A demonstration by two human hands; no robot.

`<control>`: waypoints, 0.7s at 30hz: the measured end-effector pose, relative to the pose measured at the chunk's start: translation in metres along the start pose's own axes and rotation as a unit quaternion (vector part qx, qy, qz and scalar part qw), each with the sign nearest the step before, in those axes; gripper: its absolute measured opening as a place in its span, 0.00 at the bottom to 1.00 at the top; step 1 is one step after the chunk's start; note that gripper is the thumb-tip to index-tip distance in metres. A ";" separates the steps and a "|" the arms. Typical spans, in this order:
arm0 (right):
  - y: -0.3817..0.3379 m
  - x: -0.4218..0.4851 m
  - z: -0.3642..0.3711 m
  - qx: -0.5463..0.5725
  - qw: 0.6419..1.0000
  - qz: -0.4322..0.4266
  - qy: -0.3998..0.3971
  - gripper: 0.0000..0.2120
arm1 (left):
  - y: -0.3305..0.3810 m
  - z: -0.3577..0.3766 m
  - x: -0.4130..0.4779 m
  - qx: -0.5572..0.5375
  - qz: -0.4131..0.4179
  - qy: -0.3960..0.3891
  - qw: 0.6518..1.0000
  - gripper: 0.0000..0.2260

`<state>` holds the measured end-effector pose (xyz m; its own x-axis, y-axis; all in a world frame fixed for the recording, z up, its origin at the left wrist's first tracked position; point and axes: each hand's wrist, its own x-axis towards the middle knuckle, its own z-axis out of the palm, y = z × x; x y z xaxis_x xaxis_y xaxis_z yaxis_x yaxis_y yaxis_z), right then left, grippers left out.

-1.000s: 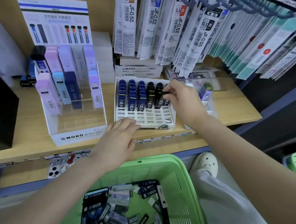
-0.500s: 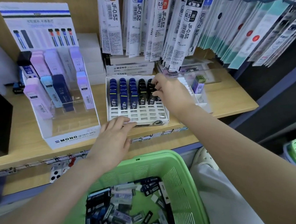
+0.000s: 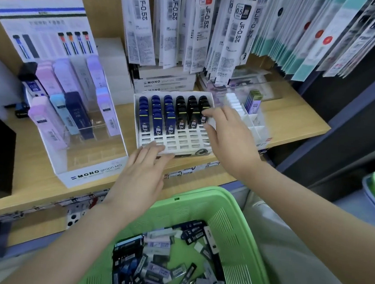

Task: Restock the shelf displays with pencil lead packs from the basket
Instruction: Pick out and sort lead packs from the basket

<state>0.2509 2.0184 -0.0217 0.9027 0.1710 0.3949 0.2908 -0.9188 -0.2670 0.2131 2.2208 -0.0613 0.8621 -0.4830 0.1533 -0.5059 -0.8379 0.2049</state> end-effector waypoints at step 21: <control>-0.008 -0.259 0.220 0.159 0.817 0.192 -0.520 0.21 | -0.018 0.230 -0.186 -0.225 -0.457 -0.316 0.800 0.28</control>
<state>0.0842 2.0601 -0.3153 0.6798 0.2527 -0.6885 -0.1594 -0.8654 -0.4751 0.0685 2.2676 -0.3162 0.6481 0.1283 -0.7507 0.5089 -0.8063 0.3016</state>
